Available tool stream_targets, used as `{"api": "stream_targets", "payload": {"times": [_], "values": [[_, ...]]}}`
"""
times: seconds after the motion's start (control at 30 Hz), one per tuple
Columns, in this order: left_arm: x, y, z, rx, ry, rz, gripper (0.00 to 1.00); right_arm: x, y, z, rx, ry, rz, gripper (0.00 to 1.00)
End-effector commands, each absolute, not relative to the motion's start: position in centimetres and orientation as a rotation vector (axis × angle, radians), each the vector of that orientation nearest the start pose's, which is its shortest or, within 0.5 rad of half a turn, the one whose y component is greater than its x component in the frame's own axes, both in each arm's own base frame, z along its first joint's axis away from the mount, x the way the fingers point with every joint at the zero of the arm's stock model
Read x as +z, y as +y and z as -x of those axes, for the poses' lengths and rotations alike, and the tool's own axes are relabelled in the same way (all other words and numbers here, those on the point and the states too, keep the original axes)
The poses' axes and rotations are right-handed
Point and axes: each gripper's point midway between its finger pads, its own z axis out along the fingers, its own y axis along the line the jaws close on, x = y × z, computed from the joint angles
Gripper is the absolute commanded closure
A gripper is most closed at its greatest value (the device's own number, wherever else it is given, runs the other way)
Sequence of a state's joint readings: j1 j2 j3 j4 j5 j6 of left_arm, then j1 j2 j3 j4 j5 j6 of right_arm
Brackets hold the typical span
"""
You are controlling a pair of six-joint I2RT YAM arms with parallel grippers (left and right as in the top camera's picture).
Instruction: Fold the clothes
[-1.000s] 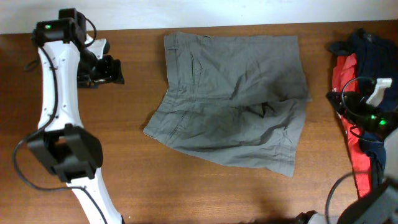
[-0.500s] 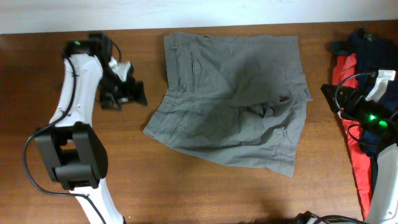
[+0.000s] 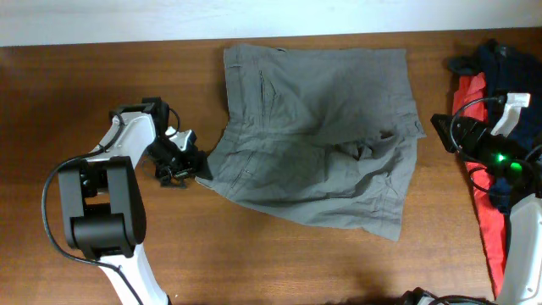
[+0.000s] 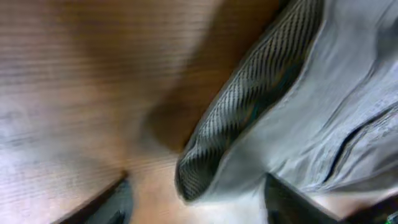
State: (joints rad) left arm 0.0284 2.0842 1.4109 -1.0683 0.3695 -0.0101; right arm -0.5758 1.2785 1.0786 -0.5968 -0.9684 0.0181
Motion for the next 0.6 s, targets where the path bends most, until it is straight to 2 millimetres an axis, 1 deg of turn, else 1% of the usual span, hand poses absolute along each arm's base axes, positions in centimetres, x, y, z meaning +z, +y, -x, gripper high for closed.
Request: {"api": "stream_targets", "payload": {"times": [0.0,0.03,0.07,0.1,0.17,0.2,0.23,0.27,0.3,0.33,0.4,0.47,0.57], "values": [[-0.2,-5.4,-34.7,-0.618,3.217,0.1,0.7,25.7,-5.1,-34.2,0.793,2.072,-0.163,0.42],[-0.2,-5.4,-34.8,-0.617,3.212,0.104,0.81,25.7,-5.1,-34.2,0.793,2.072,-0.163,0.42],[-0.2,-5.4,-34.8,-0.615,3.21,0.109,0.96,25.7,-5.1,-34.2,0.793,2.072,-0.163,0.42],[-0.2,-5.4,-34.8,-0.617,3.212,0.11,1.0,25.7,-5.1,-34.2,0.793,2.072,-0.163,0.42],[-0.1,-5.2,-34.4,-0.609,3.229,0.119,1.0,25.6,-5.2,-34.2,0.785,2.075,-0.167,0.42],[-0.2,-4.6,-34.0,-0.568,3.253,0.178,0.99,25.5,-5.2,-34.2,0.781,2.077,-0.169,0.42],[-0.3,-3.5,-33.5,-0.49,3.285,0.315,1.0,25.5,-5.3,-34.2,0.778,2.078,-0.172,0.42],[-0.3,-2.1,-33.0,-0.395,3.301,0.506,1.0,25.5,-5.3,-34.3,0.774,2.08,-0.174,0.42],[-0.2,-1.0,-32.7,-0.346,3.297,0.632,1.0,25.4,-5.4,-34.3,0.767,2.084,-0.179,0.42],[0.0,0.1,-32.6,-0.336,3.279,0.734,1.0,25.3,-5.5,-34.3,0.761,2.088,-0.184,0.42],[0.5,2.3,-32.5,-0.346,3.229,0.876,1.0,25.2,-5.5,-34.2,0.765,2.093,-0.189,0.42],[1.1,4.7,-32.1,-0.358,3.179,1.005,0.99,24.9,-5.5,-34.2,0.771,2.1,-0.196,0.42],[1.5,7.4,-31.2,-0.379,3.127,1.153,0.99,23.9,-5.6,-34.2,0.779,2.135,-0.235,0.42]]}}
